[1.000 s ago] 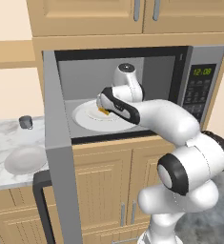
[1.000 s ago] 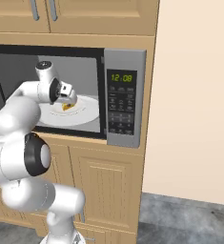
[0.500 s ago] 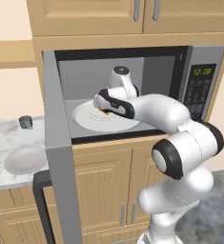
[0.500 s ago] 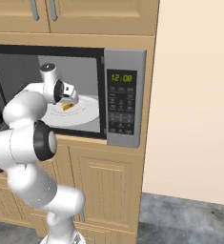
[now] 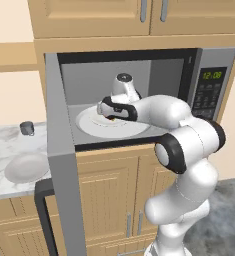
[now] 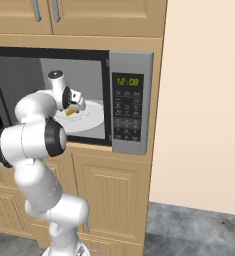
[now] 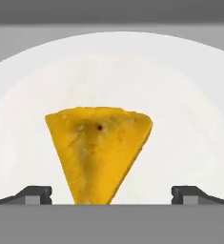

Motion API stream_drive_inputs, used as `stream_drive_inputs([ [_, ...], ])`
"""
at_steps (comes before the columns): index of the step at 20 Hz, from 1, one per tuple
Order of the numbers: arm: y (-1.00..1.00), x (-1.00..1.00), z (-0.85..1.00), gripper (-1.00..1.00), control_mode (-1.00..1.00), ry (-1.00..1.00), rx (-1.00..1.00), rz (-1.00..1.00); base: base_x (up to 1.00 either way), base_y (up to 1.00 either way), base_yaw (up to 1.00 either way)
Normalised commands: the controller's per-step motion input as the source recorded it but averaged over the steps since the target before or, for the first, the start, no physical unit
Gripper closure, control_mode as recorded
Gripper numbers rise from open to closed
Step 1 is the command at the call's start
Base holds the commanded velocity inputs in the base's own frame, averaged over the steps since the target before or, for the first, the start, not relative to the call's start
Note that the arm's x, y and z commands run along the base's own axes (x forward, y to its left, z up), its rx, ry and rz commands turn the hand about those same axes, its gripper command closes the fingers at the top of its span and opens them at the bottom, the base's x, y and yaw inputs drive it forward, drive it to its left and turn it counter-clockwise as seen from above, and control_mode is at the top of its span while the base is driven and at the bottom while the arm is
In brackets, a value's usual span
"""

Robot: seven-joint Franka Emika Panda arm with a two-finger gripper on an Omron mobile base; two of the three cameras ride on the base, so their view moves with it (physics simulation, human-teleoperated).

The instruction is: Pick the cheese from the microwave and place it on plate located on the counter.

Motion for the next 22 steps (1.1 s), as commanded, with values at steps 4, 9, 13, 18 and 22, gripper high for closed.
stream_drive_inputs([
  [4,0.08,0.32,-0.14,-1.00,-1.00,0.00,0.00,0.00,0.00,0.00,0.00],
  [9,0.13,0.27,-0.12,-1.00,-1.00,0.00,0.00,0.00,0.00,0.00,0.00],
  [13,0.09,0.09,-0.09,1.00,-1.00,0.00,0.00,0.00,0.00,0.00,0.00],
  [18,0.00,0.00,0.00,1.00,-1.00,0.00,0.00,0.00,0.00,0.00,0.00],
  [22,-0.03,-0.13,0.00,1.00,-1.00,0.00,0.00,0.00,0.00,0.00,0.00],
])
